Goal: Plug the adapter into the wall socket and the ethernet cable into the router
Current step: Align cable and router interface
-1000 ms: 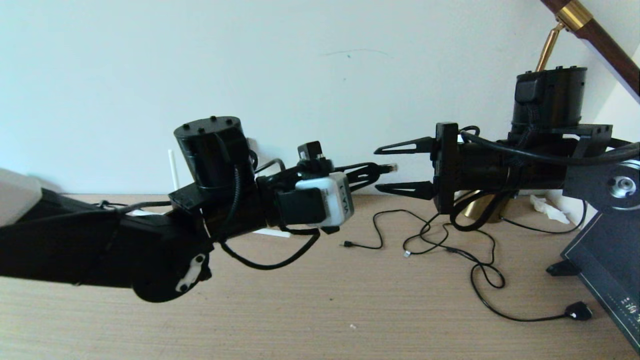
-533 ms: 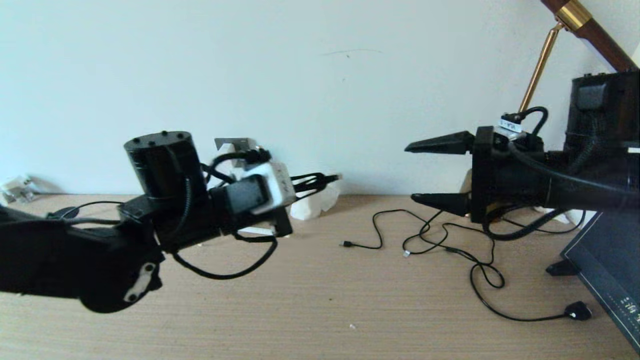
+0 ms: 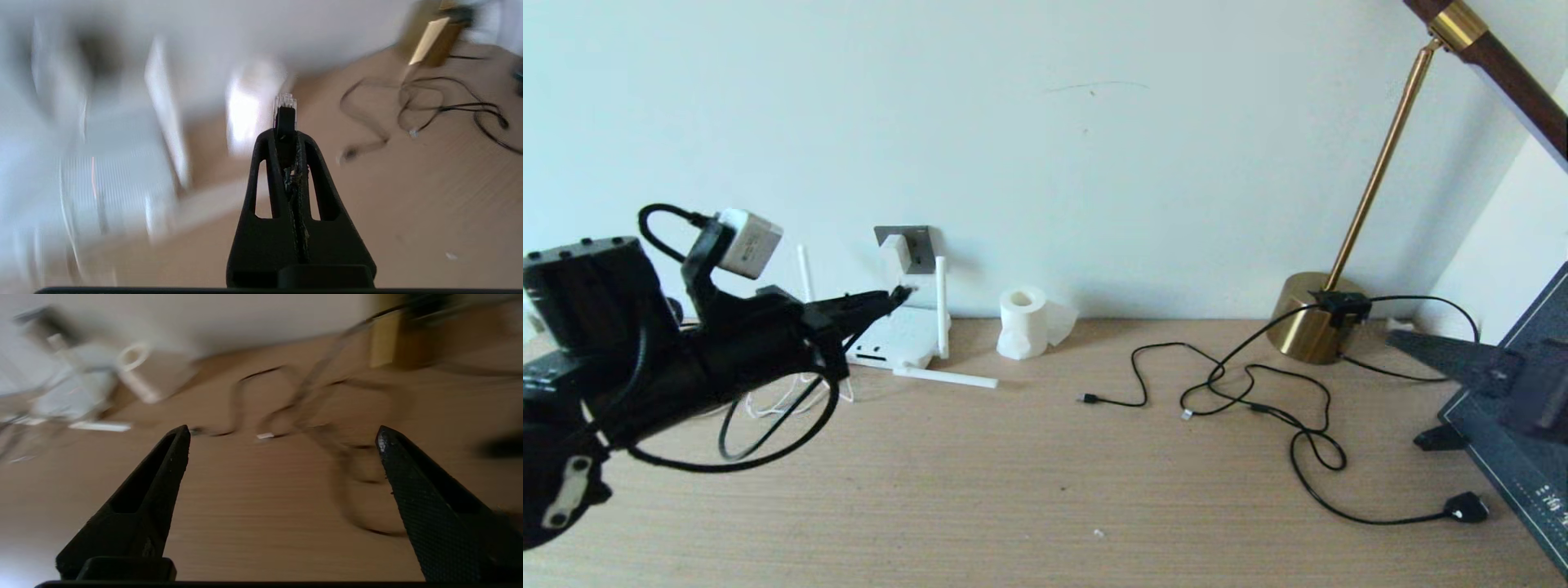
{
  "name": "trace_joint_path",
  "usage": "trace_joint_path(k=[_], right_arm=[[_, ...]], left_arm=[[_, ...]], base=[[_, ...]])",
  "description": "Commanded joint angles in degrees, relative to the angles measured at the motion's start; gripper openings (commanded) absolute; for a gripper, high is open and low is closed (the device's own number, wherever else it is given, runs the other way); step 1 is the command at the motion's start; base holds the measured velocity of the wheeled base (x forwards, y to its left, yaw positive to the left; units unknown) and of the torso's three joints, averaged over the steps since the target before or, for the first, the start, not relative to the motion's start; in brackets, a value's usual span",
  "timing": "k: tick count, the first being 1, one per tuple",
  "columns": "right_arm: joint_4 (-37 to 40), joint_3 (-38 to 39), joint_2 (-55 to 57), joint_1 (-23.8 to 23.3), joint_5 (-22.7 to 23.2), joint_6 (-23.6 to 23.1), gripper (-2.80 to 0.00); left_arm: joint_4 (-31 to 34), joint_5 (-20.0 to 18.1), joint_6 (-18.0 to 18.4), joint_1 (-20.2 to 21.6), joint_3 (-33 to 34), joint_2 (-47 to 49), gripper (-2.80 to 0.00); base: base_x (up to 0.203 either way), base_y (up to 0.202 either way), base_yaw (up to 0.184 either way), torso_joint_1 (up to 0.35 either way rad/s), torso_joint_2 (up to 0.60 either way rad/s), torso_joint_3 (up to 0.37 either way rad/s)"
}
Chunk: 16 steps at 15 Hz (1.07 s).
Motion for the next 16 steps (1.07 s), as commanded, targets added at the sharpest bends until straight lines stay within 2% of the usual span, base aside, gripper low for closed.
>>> trace_joint_path(k=[1,2,3,6,7,9,10,11,13,14,15,16], right_arm=[[5.03,1.40,-14.18,-1.54,-3.01,-1.86,0.00],[9.21,1.94,-18.97,-4.90,-4.35,-3.69,0.00],[12.53,2.68,-22.97,-10.43,-5.40,-6.46,0.00],[16.95,6.96,-30.50,-27.64,-6.69,-13.37,0.00],[17.67,10.37,-33.50,-30.22,-5.94,-14.84,0.00],[18.21,17.02,-38.04,-30.82,-0.89,-18.34,0.00],[18.14,20.12,-41.03,-30.84,1.65,-20.84,0.00],[17.47,23.83,-42.58,-30.69,3.49,-23.18,0.00],[13.21,31.35,-44.54,-29.98,6.01,-27.52,0.00],[11.43,34.66,-45.22,-29.68,8.05,-29.34,0.00],[10.45,36.06,-45.69,-29.49,12.40,-29.85,0.00],[9.66,35.99,-46.08,-29.36,14.36,-30.04,0.00]], left_arm=[[3.31,4.80,-7.43,2.23,4.07,-0.47,-2.80],[4.23,6.79,-9.75,2.09,4.95,0.16,-2.80],[4.80,8.88,-10.58,1.88,5.50,1.20,-2.80],[6.96,19.63,-11.07,0.97,6.16,4.28,-2.80],[7.61,20.53,-12.67,0.75,6.22,5.03,-2.80],[7.81,20.63,-16.32,0.77,6.52,5.75,-2.80],[7.75,20.98,-16.87,0.75,6.56,6.94,-2.80],[7.39,21.70,-16.59,0.63,6.33,8.16,-2.80],[6.92,26.02,-16.26,-0.03,5.89,9.76,-2.80],[6.75,26.79,-16.25,-0.19,5.88,10.42,-2.80],[6.76,26.88,-16.17,-0.20,5.96,10.23,-2.80],[6.78,27.08,-16.16,-0.28,6.19,9.61,-2.80]], base=[[0.000,0.000,0.000,0.000,0.00,0.000],[0.000,0.000,0.000,0.000,0.00,0.000],[0.000,0.000,0.000,0.000,0.00,0.000],[0.000,0.000,0.000,0.000,0.00,0.000],[0.000,0.000,0.000,0.000,0.00,0.000],[0.000,0.000,0.000,0.000,0.00,0.000],[0.000,0.000,0.000,0.000,0.00,0.000],[0.000,0.000,0.000,0.000,0.00,0.000],[0.000,0.000,0.000,0.000,0.00,0.000],[0.000,0.000,0.000,0.000,0.00,0.000],[0.000,0.000,0.000,0.000,0.00,0.000],[0.000,0.000,0.000,0.000,0.00,0.000]])
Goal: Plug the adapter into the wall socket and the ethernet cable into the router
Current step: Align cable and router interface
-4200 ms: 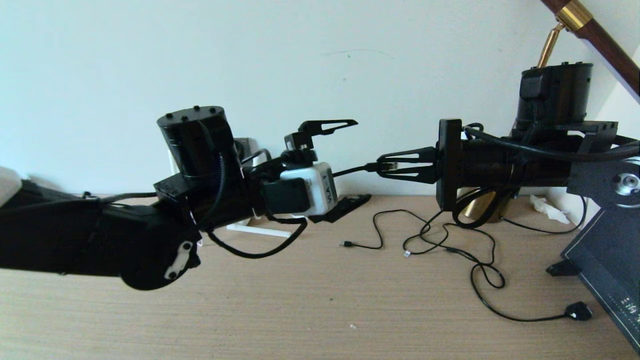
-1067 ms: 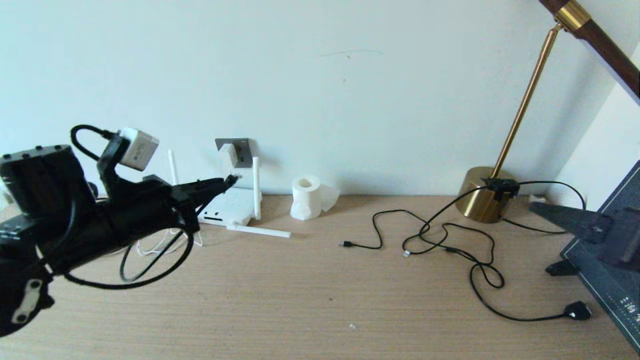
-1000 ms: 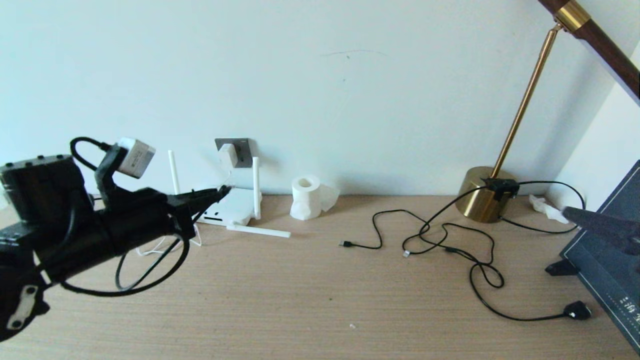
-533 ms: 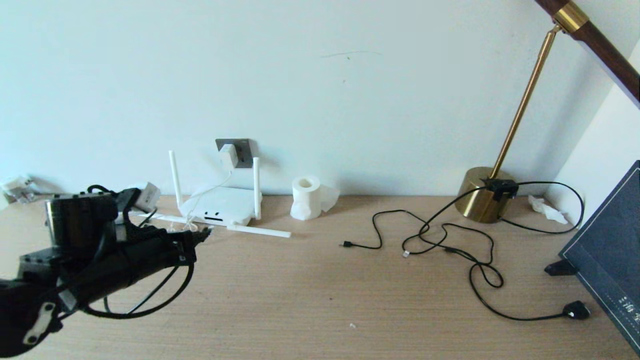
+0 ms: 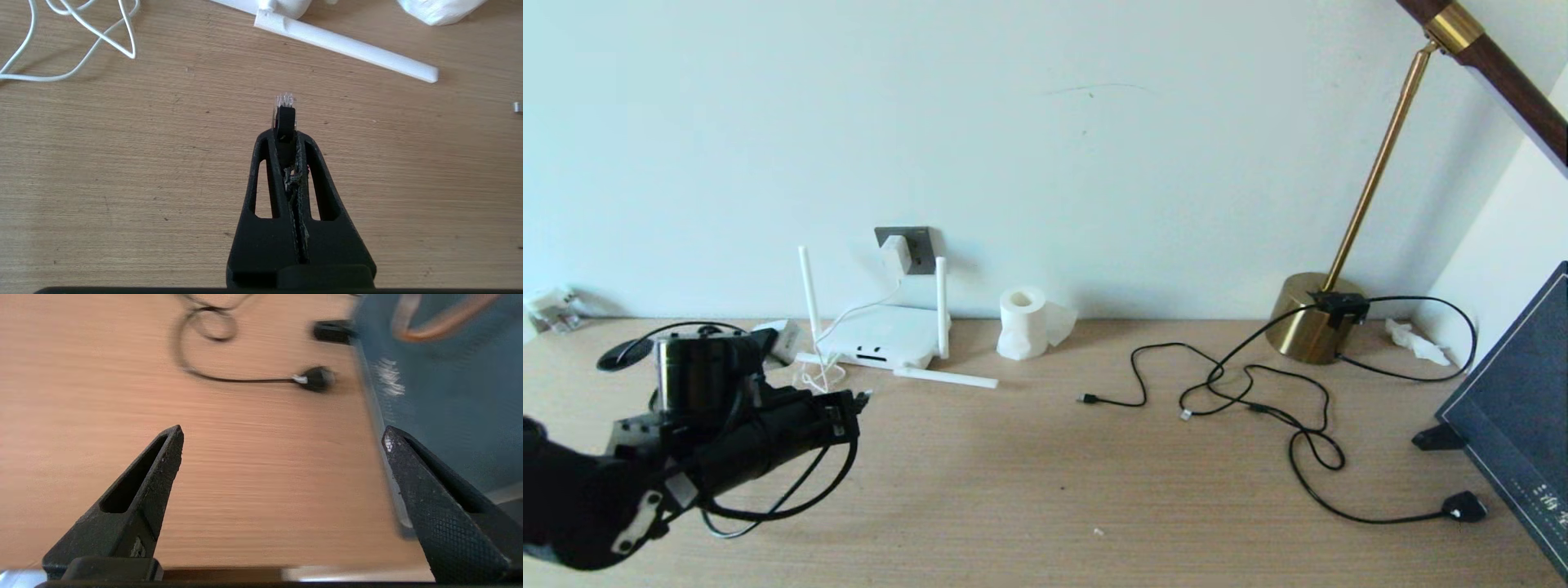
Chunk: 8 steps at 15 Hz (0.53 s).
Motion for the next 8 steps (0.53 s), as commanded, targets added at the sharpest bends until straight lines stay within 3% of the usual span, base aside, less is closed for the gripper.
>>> trace_joint_path(k=[1,4,6,8], right_arm=[[-0.05,0.94,-2.08,0.31,0.98,-0.16,0.00],[1.44,1.52,-12.12,1.09,5.75,-1.00,0.00],[1.87,2.25,-12.78,1.44,7.20,-0.86,0.00],[0.95,2.45,-12.77,1.46,6.93,2.89,0.00]], left_arm=[[-0.09,0.31,0.07,-0.28,0.50,-0.46,-2.80],[-0.21,0.33,4.32,-1.17,2.98,-0.60,-2.80],[-0.29,0.16,4.44,-1.80,3.88,-0.87,-2.80],[-1.81,1.59,4.82,-2.85,4.11,-1.17,-2.80]], base=[[0.000,0.000,0.000,0.000,0.00,0.000],[0.000,0.000,0.000,0.000,0.00,0.000],[0.000,0.000,0.000,0.000,0.00,0.000],[0.000,0.000,0.000,0.000,0.00,0.000]])
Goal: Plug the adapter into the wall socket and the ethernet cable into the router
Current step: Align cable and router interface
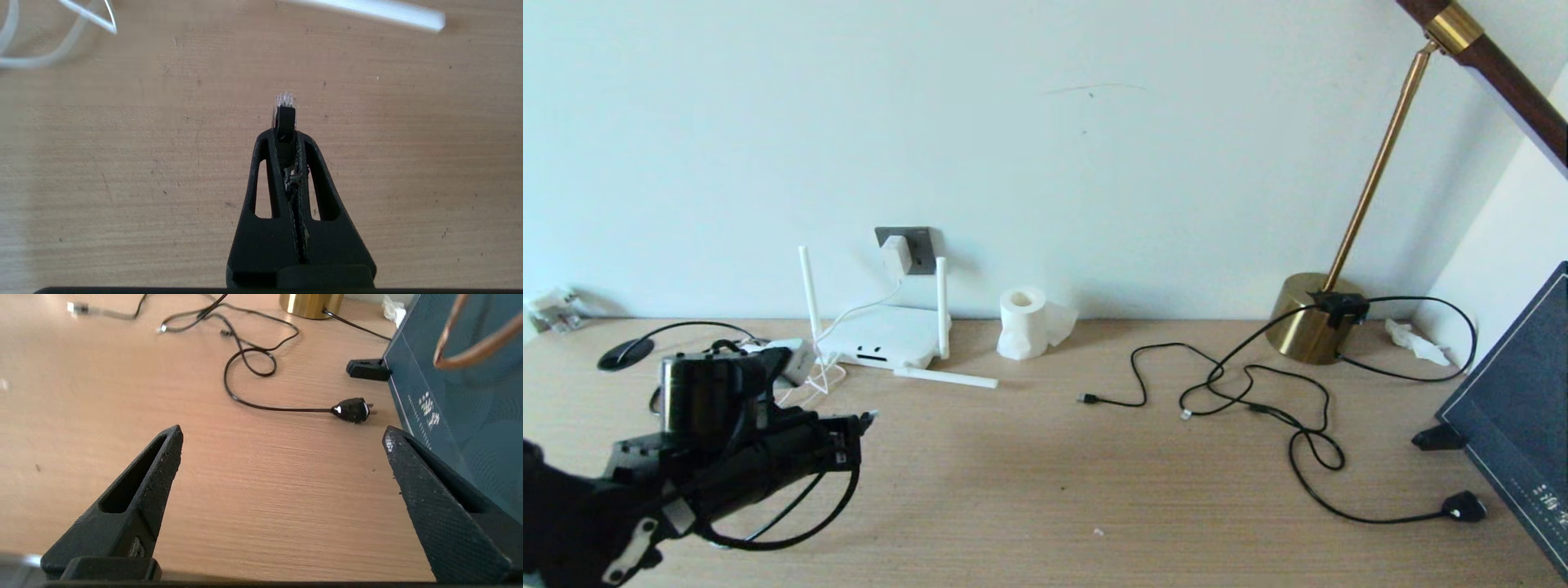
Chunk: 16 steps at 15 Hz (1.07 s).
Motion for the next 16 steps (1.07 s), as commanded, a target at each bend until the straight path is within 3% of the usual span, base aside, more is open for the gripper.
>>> trace_joint_path(k=[1,2,6,12,16], right_arm=[[-0.04,0.08,-0.77,0.03,-0.36,1.18,0.00],[0.03,-0.01,-0.77,0.03,-0.36,1.60,0.00],[-0.04,0.08,-0.77,0.03,-0.36,1.96,0.00],[-0.04,0.08,-0.77,0.03,-0.36,1.96,0.00],[-0.04,0.08,-0.77,0.03,-0.36,1.96,0.00]], left_arm=[[-1.76,2.67,0.13,-1.34,0.12,0.06,-2.80],[-1.87,4.24,0.03,-1.48,0.04,0.67,-2.80],[-1.97,4.46,-0.03,-1.31,-1.39,5.71,-2.80],[-2.46,6.20,-0.24,-0.45,-9.72,12.03,-2.80],[-9.50,8.21,-0.16,-0.36,-9.89,13.98,-2.80]], base=[[0.000,0.000,0.000,0.000,0.00,0.000],[0.000,0.000,0.000,0.000,0.00,0.000],[0.000,0.000,0.000,0.000,0.00,0.000],[0.000,0.000,0.000,0.000,0.00,0.000],[0.000,0.000,0.000,0.000,0.00,0.000]])
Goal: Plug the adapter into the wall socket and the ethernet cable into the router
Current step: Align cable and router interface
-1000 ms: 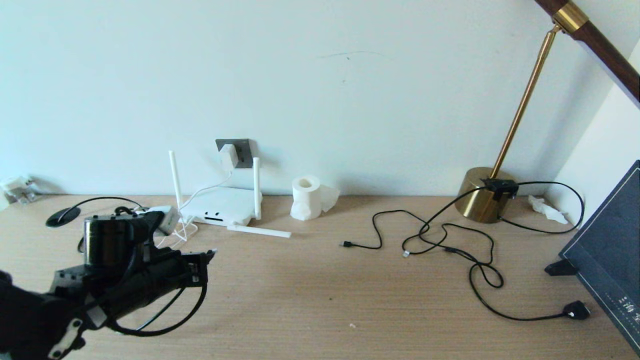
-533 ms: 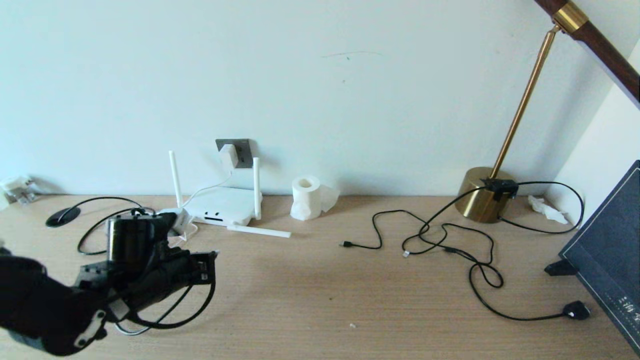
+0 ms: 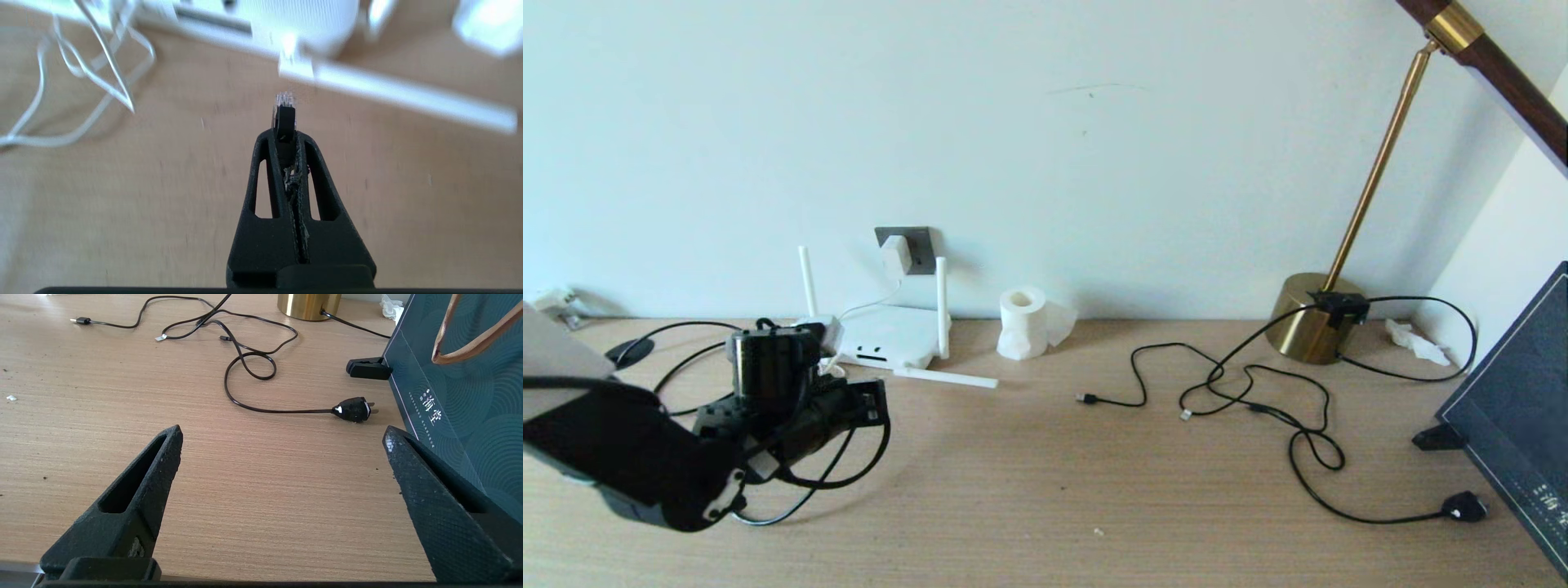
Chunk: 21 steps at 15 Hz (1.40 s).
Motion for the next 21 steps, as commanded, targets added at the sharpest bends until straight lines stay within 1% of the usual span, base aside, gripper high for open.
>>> trace_joint_path(k=[1,4,11,13,21], right_arm=[[0.04,-0.01,0.11,0.00,0.03,-0.02,0.00],[0.04,-0.01,0.11,0.00,0.03,-0.02,0.00],[0.04,-0.01,0.11,0.00,0.03,-0.02,0.00],[0.04,-0.01,0.11,0.00,0.03,-0.02,0.00],[0.04,-0.01,0.11,0.00,0.03,-0.02,0.00]], left_arm=[[-2.40,0.37,-0.05,0.39,-0.33,2.36,-2.80],[-2.57,0.29,-0.46,1.46,-3.54,5.43,-2.80],[-2.57,-0.67,-1.45,3.90,-7.86,9.68,-2.80],[-2.57,-1.79,-1.45,4.34,-8.18,10.06,-2.80],[-2.57,-2.35,-1.36,4.61,-10.51,11.40,-2.80]], base=[[0.000,0.000,0.000,0.000,0.00,0.000],[0.000,0.000,0.000,0.000,0.00,0.000],[0.000,0.000,0.000,0.000,0.00,0.000],[0.000,0.000,0.000,0.000,0.00,0.000],[0.000,0.000,0.000,0.000,0.00,0.000]])
